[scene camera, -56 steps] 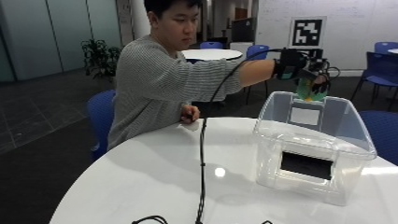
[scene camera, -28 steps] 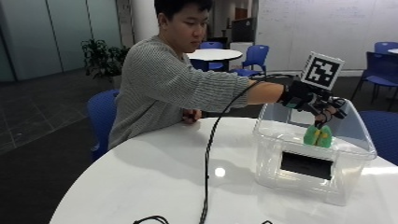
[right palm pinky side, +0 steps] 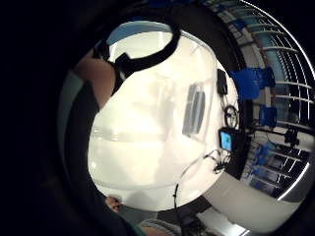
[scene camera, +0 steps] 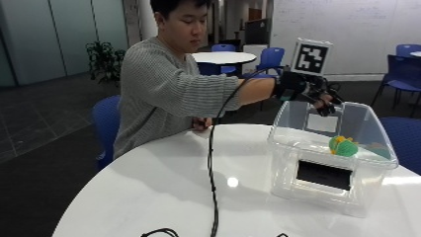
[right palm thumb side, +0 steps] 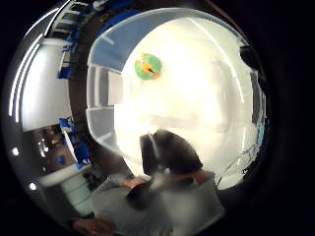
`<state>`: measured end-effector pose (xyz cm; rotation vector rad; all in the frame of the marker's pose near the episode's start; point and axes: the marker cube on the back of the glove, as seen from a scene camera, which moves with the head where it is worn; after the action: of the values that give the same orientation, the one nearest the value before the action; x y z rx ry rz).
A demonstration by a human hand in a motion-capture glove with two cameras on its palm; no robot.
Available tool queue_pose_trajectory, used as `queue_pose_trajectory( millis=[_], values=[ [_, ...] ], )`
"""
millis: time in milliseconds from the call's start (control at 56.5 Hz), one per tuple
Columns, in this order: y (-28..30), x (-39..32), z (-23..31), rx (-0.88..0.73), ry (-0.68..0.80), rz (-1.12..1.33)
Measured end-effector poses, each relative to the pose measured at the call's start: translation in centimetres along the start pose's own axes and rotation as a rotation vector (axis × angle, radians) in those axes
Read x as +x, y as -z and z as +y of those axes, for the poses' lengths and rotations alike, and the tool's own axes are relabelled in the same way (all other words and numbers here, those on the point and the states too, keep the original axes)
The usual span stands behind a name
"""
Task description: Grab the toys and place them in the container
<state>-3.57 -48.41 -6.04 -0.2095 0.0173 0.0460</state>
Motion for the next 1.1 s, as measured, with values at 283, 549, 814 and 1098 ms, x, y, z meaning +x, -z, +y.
queue_pose_trajectory(
  millis=[283,549,814,1098],
  values=[
    [1.3,11.7,20.3,0.259,0.155,0.464],
    [-3.5,9.0,34.2,0.294,0.036,0.111],
    [-13.5,1.7,44.8,0.337,0.187,0.067],
    [-21.8,-0.5,47.9,0.259,0.167,0.045]
  ],
)
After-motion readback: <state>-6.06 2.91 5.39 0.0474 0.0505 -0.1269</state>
